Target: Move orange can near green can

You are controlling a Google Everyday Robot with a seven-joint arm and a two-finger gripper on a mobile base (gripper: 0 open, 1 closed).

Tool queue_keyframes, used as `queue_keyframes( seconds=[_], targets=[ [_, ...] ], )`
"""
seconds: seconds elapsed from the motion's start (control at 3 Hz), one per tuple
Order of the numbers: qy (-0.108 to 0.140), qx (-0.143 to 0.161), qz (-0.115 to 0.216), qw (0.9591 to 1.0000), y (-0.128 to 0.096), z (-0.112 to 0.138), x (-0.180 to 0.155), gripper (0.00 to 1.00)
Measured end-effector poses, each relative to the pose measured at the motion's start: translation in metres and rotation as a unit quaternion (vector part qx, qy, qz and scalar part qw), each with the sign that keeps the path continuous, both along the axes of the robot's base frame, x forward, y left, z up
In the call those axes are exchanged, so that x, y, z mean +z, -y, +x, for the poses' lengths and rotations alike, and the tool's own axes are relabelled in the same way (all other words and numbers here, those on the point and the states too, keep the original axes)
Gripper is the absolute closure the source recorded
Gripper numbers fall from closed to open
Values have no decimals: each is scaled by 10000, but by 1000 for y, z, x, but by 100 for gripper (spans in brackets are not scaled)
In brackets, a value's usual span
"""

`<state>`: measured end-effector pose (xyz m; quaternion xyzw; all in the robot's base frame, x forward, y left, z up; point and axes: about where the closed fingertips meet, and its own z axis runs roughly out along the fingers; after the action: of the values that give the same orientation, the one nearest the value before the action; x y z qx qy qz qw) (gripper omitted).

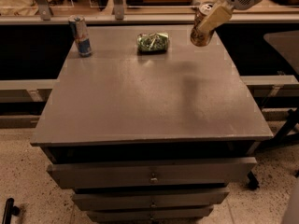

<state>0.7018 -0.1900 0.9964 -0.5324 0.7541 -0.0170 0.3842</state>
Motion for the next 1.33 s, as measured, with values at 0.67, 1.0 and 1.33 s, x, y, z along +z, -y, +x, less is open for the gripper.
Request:
queue_keyframes(
  seconds=[0.67,1.0,1.33],
  targets=[
    [-336,-385,289,9983,4,44,-39,100],
    [-568,-453,387,9966,0,54,-59,100],
    [-759,-416,469,9951,-8,59,-74,93]
  ],
)
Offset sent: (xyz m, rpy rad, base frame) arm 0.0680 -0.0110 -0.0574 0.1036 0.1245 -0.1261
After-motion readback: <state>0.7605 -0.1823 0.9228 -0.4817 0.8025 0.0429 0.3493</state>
